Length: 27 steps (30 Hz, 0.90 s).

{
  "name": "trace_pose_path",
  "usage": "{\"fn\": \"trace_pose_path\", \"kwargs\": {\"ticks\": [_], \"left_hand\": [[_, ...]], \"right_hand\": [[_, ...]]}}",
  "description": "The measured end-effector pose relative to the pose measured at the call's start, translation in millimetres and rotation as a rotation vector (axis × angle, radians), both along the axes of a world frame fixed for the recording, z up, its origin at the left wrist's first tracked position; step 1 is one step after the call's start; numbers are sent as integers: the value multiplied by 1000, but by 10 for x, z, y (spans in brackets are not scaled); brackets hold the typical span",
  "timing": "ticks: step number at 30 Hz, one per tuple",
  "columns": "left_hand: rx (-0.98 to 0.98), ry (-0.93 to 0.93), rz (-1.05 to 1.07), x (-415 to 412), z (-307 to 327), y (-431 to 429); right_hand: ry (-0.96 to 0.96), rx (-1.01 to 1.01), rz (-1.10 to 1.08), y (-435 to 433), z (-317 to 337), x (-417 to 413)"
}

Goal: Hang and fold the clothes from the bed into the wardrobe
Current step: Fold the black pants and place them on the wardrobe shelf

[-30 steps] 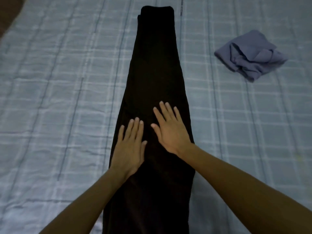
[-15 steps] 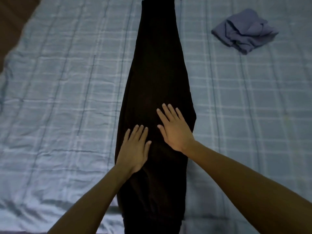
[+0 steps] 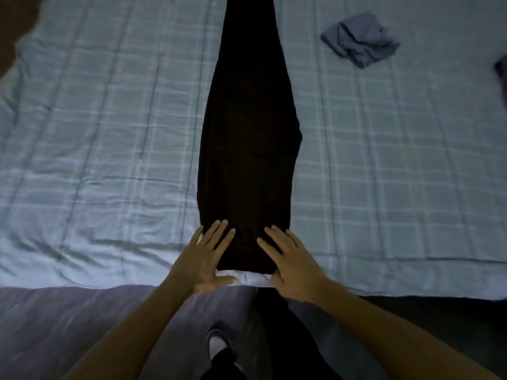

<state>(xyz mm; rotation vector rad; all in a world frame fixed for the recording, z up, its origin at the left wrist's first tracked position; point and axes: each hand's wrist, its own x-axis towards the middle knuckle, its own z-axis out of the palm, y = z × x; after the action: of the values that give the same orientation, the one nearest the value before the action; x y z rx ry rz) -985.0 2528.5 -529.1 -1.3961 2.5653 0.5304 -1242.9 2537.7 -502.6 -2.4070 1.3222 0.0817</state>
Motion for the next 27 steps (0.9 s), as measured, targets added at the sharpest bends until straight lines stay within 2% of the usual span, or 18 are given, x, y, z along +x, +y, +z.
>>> {"fn": "trace_pose_path", "kwargs": {"ticks": [2,5,11,15,18,22,27], "left_hand": [[-18,-75,-55,-7,13,-73],[-39,-66,-37,-94,33,-159],[-87,-98,-51,-232,-97,-289],[-134,-130,-33,-314,-65,-283],[-195,-75,15,-387,-49,-385],[-149,86,84,-387,118,-495],[-39,189,163,-290,432,-477]], "right_hand": [[139,39,46,46,-20,27],[265,57,37,-51,-129,148],[355,54,-22,-143,-365,239],[256,-32,-80,-157,-405,248],[161,-99,-112,-241,-353,195],[105,-114,-152,-197,-248,159],[55,-173,-206,-72,-12,223]]}}
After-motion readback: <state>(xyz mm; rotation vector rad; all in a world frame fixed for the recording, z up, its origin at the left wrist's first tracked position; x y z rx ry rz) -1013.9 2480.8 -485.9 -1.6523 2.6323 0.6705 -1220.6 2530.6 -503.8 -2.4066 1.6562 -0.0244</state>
